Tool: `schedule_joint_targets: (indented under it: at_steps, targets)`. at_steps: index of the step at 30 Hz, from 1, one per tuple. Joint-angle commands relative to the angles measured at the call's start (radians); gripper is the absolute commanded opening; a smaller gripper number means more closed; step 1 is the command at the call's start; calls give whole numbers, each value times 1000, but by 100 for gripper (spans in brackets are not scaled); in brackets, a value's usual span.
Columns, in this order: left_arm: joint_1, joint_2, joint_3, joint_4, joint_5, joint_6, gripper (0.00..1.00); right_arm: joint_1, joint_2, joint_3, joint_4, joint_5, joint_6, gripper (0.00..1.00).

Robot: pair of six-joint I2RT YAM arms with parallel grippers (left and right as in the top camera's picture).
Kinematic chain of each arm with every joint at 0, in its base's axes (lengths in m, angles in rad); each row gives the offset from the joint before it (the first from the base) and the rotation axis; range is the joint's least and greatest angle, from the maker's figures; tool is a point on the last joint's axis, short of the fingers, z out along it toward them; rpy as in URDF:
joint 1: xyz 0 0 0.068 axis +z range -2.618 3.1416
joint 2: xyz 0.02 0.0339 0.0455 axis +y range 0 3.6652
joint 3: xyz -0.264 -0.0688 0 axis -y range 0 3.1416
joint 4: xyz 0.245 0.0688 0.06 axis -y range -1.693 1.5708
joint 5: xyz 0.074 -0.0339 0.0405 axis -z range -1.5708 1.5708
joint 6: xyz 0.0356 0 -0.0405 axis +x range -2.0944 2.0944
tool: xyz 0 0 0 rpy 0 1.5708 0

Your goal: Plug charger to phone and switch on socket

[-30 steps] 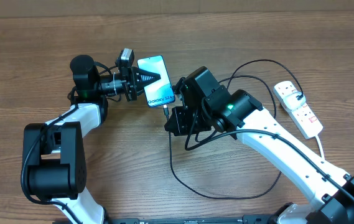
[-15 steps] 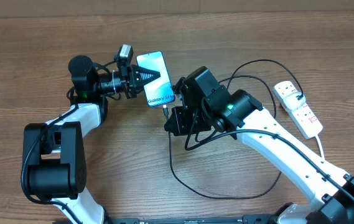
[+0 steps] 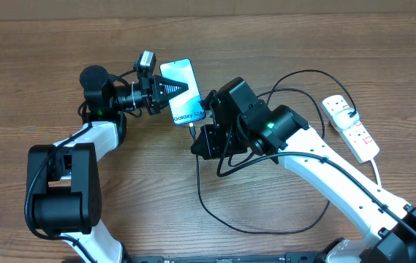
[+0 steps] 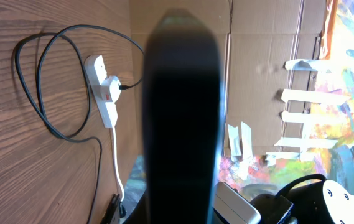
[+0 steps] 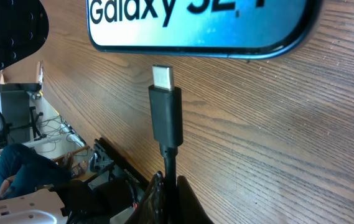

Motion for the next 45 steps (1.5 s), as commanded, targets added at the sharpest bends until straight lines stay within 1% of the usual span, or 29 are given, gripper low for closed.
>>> schedule_joint_targets:
  at_steps: [1,11,20,23,27,32,39,45]
  targets:
    - [-8,2,26,12,21,-3,4,-2,-4,-3,10,-14,5,4]
    - [-8,2,26,38,42,-12,4,-2,-4,-3,16,-14,7,4]
    - [-7,2,26,190,39,-138,4,-2,-4,-3,9,-14,19,4]
    - [-8,2,26,215,42,-145,4,-2,-4,-3,10,-14,19,4]
    - [-8,2,26,217,50,-137,4,-2,-4,-3,16,-14,19,4]
    - [-6,2,26,217,48,-65,4,-2,-4,-3,1,-14,19,4]
    - [-6,2,26,216,37,-2,4,-2,-4,-3,0,-15,11,4]
    - [-6,2,26,216,-1,-2,4,-2,-4,-3,0,-16,11,4]
